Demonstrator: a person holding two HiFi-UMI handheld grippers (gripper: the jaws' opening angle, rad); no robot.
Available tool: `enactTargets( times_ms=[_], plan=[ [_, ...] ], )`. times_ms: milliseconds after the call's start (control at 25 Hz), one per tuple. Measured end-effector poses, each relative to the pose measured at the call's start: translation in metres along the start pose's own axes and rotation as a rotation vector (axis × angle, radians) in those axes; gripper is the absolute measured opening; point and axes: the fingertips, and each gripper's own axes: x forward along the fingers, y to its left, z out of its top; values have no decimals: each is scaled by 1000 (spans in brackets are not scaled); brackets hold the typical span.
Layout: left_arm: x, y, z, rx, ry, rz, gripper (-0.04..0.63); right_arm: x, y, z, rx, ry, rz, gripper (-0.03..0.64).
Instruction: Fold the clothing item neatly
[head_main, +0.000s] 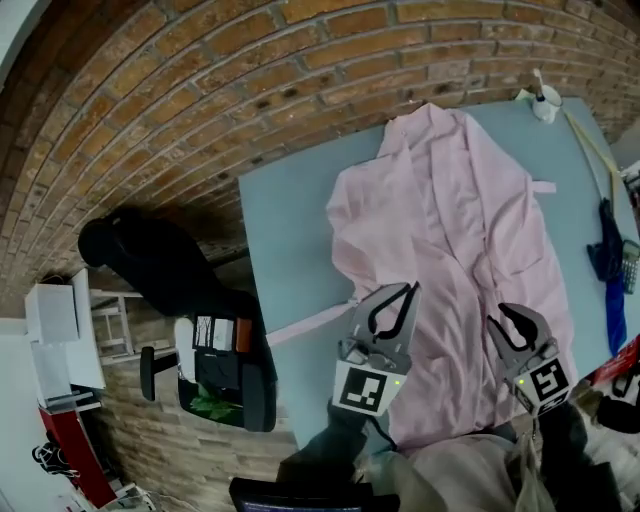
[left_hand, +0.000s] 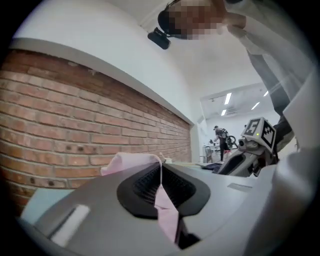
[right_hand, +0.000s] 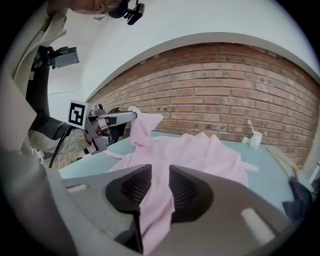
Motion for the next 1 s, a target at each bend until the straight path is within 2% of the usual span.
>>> enactTargets(
  times_ms=[120,200,280,360,440,600,640,720,760,800,840,880,920,960,1000],
  plan=[
    [27,-56,-21,-52,50,-138,17,-37,-23,-32,85,37,-67,112],
    [42,-88,-31,-30,73,-210,18,-52,-30,-51,125,65,-95,112],
    [48,-111,-49,-15,121,-246,22,-61,-29,-65,150,78,-104,112],
    [43,-127,-77,-76,188,-251,35,-65,-25,-73,171,76,-93,112],
    [28,-133,-100,-156,245,-217,38,-65,-20,-79,188,76,-67,112],
    [-8,-122,-117,-287,280,-66,37,-58,-8,-86,211,69,-3,112],
    [-14,-125,-120,-291,290,-58,57,-56,-4,-88,209,74,11,112],
    [-21,-144,-126,-262,325,-111,190,-53,5,-94,207,88,41,112],
    [-22,-157,-127,-248,339,-141,206,-53,11,-97,212,93,61,114],
    [-25,-167,-125,-244,344,-148,204,-54,16,-99,220,95,85,127],
    [-31,-174,-121,-252,337,-121,183,-57,20,-101,227,96,105,135],
    [-40,-176,-116,-272,322,-61,152,-62,22,-103,233,94,117,140],
    [-51,-174,-112,-301,304,19,56,-68,20,-104,237,93,120,140],
    [-65,-172,-108,-335,289,99,8,-76,16,-107,241,91,120,140],
    [-81,-171,-106,-362,280,168,8,-87,10,-110,243,84,117,138]
  ],
)
